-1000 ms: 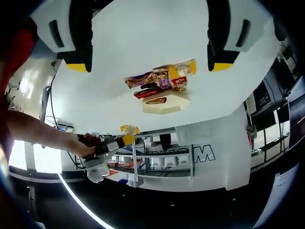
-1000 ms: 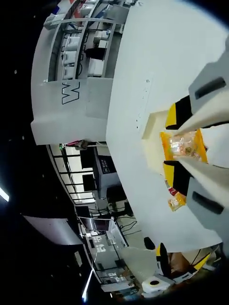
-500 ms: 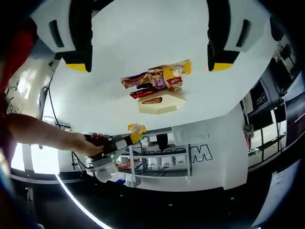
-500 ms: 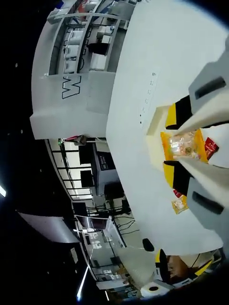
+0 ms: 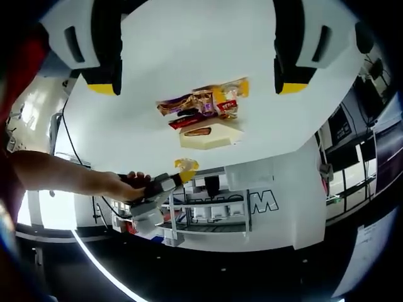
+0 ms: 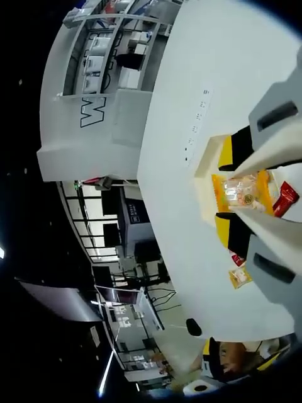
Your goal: Place the target food into the container with the food tongs after gripping and lifting it, then release it inside without dropping or visibly crushing the food.
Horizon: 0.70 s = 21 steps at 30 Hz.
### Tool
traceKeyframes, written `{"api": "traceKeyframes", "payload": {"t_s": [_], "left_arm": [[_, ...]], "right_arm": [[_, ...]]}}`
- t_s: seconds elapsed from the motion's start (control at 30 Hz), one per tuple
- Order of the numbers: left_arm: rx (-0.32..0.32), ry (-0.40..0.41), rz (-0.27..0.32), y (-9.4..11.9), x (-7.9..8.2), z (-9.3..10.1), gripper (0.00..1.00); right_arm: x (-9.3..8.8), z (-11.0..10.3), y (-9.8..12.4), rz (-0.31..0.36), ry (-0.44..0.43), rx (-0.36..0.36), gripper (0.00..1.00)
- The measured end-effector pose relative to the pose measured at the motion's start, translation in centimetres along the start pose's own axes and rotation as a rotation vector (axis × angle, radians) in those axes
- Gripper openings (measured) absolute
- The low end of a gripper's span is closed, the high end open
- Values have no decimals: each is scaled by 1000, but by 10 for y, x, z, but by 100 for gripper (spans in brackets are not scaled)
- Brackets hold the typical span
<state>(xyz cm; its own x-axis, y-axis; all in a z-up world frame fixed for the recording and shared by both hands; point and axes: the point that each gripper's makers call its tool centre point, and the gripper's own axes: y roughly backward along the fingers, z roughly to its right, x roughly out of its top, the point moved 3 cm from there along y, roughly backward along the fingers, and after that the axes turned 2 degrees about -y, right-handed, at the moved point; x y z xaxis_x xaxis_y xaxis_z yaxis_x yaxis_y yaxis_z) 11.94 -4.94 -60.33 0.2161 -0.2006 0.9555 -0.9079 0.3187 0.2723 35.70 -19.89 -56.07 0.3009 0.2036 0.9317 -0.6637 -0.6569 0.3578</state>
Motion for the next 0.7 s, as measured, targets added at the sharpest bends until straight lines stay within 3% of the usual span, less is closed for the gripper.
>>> {"api": "traceKeyframes", "payload": {"t_s": [0.7], "left_arm": [[34,-15,-22,5,-5,-9,98]], "right_arm": [[-3,-5,-17,-8,7,8,23]]}}
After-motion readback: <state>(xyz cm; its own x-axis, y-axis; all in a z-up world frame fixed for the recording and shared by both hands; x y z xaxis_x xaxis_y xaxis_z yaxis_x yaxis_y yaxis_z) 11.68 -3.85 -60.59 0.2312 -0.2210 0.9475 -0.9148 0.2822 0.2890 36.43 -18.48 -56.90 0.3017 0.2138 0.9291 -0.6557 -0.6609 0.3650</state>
